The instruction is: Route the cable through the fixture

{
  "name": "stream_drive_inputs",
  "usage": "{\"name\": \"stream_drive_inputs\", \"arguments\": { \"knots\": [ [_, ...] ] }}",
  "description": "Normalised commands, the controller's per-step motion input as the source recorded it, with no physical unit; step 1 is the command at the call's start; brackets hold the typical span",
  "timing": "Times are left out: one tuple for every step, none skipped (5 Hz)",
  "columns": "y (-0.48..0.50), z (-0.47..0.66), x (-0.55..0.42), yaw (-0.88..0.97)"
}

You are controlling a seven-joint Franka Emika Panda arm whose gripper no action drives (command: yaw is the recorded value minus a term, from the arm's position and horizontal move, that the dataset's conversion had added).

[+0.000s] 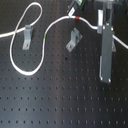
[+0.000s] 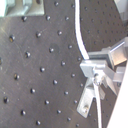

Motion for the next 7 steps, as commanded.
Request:
{"name": "stream_drive_inputs", "arguments": {
  "knots": [
    [-0.130,-0.71,-0.022,-0.07],
    [-0.028,-0.54,-0.085,0.00],
    [-0.032,-0.33,-0.002,-0.16],
    [0.013,-0.02,0.077,-0.53],
    [0.011,0.00,0.138,-0.62],
    [0.008,0.00,0.109,-0.59],
    [0.023,0.00,0.135,-0.54]
  ]
}}
